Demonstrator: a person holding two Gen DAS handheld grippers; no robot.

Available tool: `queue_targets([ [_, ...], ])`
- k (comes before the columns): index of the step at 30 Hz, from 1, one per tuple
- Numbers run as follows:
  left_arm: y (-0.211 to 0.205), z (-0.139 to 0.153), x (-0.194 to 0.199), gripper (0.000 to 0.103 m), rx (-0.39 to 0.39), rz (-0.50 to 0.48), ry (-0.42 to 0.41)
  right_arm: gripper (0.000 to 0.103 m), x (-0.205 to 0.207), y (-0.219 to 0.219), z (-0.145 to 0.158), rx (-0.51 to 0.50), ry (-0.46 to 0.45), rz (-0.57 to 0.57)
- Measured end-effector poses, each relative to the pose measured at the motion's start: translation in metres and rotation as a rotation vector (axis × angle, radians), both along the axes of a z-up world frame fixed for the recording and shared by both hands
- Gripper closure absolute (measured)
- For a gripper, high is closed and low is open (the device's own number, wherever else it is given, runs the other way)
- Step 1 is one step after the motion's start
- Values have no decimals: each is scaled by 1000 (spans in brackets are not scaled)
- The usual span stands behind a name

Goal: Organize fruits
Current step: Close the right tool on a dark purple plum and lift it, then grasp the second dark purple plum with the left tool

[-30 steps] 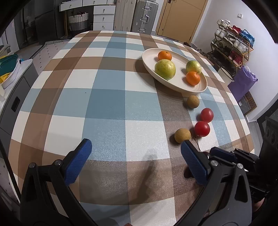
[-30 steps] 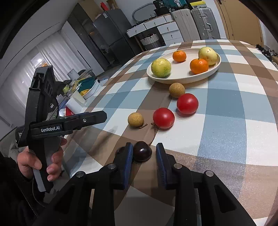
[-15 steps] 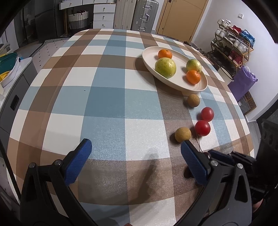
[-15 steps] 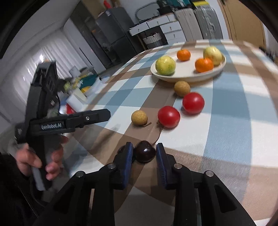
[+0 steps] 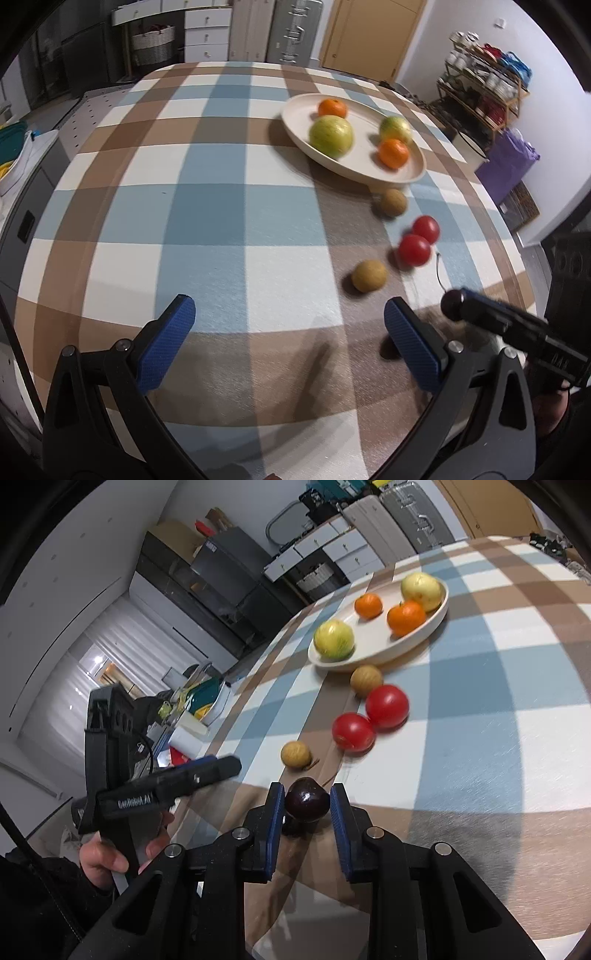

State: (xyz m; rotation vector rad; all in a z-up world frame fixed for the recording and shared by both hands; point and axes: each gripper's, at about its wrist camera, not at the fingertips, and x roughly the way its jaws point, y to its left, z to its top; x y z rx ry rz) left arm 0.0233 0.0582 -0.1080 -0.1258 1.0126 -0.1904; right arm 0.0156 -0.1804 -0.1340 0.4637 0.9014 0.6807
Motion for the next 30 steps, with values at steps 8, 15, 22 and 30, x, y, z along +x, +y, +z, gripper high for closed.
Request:
queue_targets([
  [8,-26,-7,-6,1,-51,-111,43,78,-1,-18,11,12,-33,-40],
  [15,-54,-21,-5,3,-3,-172,95,78,-1,-32,15,14,-49,-77],
  [22,-70,-22,-9,25,43,-204,78,78,-5,-39,16,13,-56,-97],
  [30,-88,-6,-24,81,46,-293,18,78,-8,-44,17,16,-60,-112],
])
